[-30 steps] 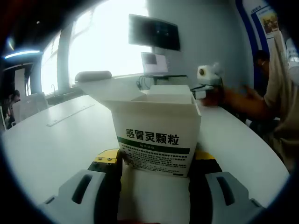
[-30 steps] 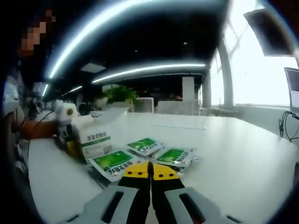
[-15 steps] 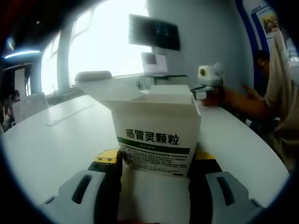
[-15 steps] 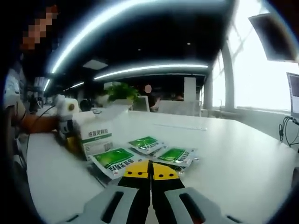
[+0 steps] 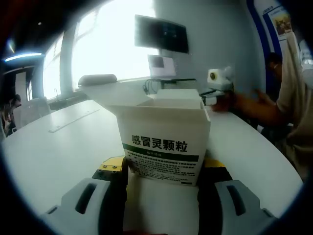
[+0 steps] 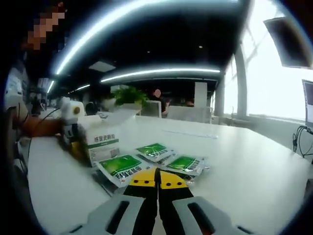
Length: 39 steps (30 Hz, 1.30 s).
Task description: Take out ganmaoling bag from box put it on table
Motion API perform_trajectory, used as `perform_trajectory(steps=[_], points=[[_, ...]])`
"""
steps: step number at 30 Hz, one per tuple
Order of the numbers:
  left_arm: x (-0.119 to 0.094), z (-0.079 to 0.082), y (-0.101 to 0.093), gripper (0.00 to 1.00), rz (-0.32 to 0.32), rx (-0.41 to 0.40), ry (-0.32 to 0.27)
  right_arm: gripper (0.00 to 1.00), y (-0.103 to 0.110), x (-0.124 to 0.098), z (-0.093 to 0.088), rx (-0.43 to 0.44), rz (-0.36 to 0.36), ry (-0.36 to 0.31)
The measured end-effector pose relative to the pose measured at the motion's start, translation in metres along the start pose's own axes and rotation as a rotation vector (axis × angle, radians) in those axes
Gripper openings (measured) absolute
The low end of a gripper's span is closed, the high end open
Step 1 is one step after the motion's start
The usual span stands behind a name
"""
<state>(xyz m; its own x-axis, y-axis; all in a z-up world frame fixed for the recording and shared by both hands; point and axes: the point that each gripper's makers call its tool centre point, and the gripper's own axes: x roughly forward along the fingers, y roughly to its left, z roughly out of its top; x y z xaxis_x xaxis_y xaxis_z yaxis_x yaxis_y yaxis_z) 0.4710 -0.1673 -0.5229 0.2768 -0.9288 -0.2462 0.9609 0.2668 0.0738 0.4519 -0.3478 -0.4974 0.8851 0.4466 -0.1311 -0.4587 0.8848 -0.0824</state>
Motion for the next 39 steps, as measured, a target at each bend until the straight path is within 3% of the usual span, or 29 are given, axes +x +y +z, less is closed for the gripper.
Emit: perform_trajectory(steps=[39], points=[[0.0, 0.0002, -0.0001, 0.48, 0.0, 0.001, 0.0, 0.0, -0.0035, 0.0, 0.0056, 0.006, -0.017, -0.013]])
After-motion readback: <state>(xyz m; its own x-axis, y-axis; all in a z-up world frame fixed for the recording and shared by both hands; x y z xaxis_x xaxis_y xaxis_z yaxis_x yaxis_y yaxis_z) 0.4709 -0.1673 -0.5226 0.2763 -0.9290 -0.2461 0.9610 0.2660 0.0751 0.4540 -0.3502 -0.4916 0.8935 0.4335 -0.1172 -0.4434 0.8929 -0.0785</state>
